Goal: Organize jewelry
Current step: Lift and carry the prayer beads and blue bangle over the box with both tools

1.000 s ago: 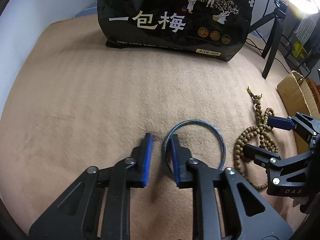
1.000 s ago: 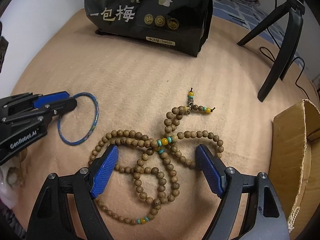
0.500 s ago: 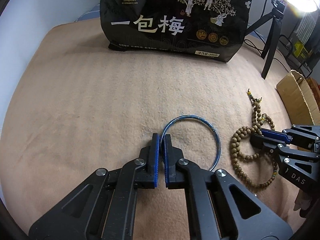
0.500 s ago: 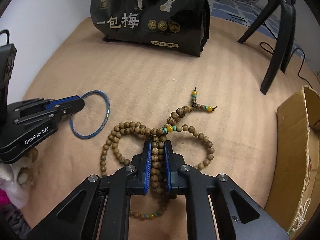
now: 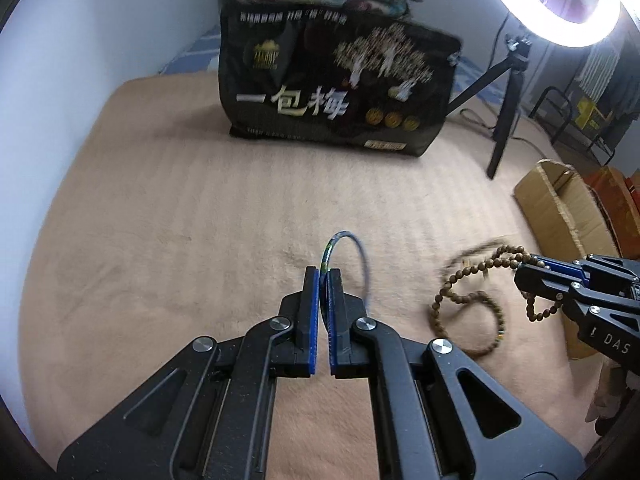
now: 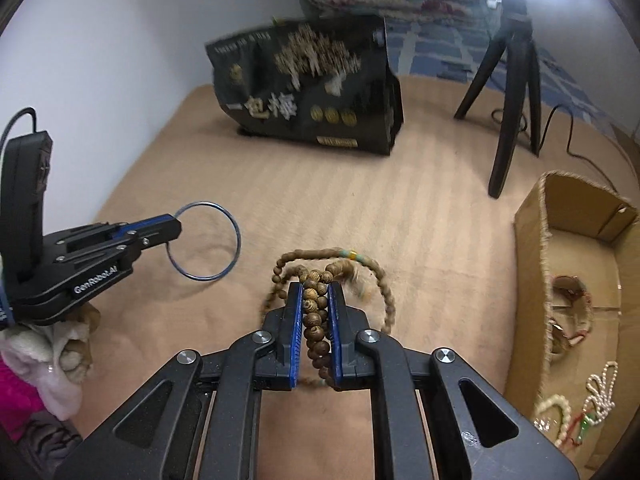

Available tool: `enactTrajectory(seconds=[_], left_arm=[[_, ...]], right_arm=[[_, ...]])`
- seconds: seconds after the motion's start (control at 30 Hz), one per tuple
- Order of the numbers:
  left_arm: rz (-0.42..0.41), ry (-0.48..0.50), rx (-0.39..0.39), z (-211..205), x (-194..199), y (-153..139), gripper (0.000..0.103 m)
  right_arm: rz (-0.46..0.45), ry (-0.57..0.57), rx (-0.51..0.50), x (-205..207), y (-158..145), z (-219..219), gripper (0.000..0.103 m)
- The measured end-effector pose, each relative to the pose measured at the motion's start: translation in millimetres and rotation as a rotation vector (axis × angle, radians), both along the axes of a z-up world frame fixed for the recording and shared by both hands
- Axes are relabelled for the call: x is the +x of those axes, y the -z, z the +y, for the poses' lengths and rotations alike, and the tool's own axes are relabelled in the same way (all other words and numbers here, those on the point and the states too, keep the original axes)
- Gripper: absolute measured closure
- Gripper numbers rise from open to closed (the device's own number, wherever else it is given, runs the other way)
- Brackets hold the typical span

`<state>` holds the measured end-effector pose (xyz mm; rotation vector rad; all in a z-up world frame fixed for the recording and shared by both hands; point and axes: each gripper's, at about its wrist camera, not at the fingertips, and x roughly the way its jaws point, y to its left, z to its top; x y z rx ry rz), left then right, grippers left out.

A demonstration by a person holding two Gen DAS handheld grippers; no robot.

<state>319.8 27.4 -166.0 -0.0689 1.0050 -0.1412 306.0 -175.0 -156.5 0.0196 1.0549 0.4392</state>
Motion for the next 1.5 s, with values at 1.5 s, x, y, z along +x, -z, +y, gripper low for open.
enactTrajectory(seconds=[1.5], left_arm=[[-0.182, 0.235, -0.198, -134, -93, -139, 0.102]], right_arm=[[-0.385, 0.168, 0.101, -97, -213, -148, 0.093]])
